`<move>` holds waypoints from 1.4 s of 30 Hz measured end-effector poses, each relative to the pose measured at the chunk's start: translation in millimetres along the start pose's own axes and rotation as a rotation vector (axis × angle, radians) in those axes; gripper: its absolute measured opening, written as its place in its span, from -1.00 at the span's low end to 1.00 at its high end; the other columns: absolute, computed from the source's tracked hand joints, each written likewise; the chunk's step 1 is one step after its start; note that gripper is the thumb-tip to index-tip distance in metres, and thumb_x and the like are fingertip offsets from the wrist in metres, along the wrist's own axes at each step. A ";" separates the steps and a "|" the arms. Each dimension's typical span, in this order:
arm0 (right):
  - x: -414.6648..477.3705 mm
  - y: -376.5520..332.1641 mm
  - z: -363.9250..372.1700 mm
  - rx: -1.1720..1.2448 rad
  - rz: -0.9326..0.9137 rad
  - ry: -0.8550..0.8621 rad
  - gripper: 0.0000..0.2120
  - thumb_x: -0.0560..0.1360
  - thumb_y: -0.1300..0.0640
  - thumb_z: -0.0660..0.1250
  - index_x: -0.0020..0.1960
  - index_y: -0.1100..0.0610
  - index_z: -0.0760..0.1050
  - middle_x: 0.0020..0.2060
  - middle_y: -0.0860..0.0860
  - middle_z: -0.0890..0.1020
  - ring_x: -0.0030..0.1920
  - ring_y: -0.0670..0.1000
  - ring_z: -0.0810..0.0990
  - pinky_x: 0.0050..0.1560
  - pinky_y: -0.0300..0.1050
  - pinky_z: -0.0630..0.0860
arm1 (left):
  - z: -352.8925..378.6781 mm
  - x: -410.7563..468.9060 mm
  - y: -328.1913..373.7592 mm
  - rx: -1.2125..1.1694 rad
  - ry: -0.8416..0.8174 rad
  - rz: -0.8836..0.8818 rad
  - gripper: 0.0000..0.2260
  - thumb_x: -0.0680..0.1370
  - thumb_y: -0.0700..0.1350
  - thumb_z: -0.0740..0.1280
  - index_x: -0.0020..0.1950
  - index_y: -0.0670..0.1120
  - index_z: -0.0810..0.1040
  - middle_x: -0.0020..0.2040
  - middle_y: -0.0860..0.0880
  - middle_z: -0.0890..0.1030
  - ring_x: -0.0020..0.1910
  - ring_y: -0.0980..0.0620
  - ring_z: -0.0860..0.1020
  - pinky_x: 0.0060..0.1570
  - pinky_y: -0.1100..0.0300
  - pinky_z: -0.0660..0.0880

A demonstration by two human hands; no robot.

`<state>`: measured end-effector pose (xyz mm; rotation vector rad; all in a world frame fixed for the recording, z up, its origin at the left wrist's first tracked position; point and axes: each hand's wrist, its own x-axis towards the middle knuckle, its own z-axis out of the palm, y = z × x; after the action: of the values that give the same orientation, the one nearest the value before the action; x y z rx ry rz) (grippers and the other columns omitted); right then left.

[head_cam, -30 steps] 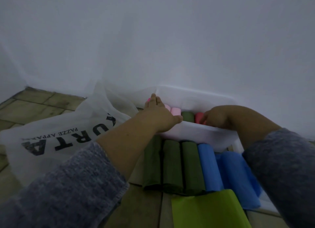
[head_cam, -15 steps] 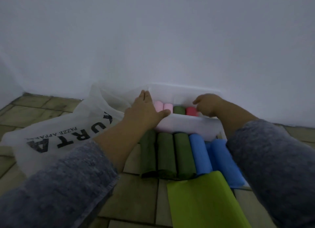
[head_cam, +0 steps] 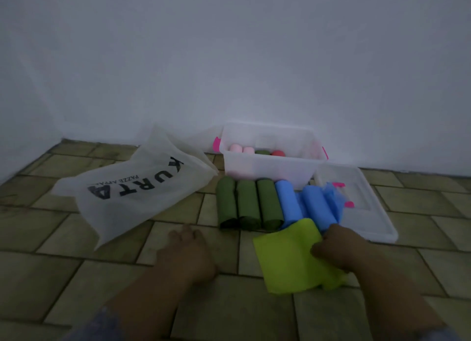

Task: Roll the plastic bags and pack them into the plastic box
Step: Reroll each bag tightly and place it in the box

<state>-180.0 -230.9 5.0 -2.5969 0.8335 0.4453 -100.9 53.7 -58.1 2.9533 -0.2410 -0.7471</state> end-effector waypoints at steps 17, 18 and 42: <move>-65.9 -63.0 18.8 -0.142 -0.573 0.793 -0.52 0.12 0.09 0.36 0.04 0.08 0.40 -0.15 0.06 0.53 -0.15 0.18 0.51 -0.27 -0.01 0.46 | -66.9 -66.1 70.7 -1.697 -0.521 0.220 -0.51 0.54 0.27 0.16 0.22 -0.09 0.52 0.11 -0.10 0.65 0.05 -0.08 0.58 0.00 0.05 0.48; -73.4 -66.1 25.0 -0.207 -0.646 0.837 -0.54 0.09 0.10 0.37 -0.02 0.07 0.42 -0.18 0.04 0.53 -0.19 0.16 0.49 -0.30 -0.05 0.39 | -76.5 -63.6 68.9 -1.816 -0.493 0.229 -0.49 0.56 0.23 0.15 0.29 -0.13 0.47 0.20 -0.15 0.60 0.09 -0.12 0.56 0.06 0.02 0.45; -72.9 -35.8 68.8 -0.105 -0.709 0.000 -0.45 0.37 -0.01 0.38 0.33 -0.14 0.34 0.26 -0.11 0.48 0.23 0.00 0.46 0.13 -0.16 0.35 | -43.4 -32.9 76.7 -0.308 -0.237 0.395 -0.31 0.54 0.34 -0.15 0.48 -0.06 0.30 0.44 -0.09 0.38 0.43 -0.09 0.29 0.44 -0.01 0.14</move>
<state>-227.2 -138.0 -17.0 -2.7548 -0.1432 0.2773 -118.8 -14.1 4.6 2.4204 -0.6398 -0.9694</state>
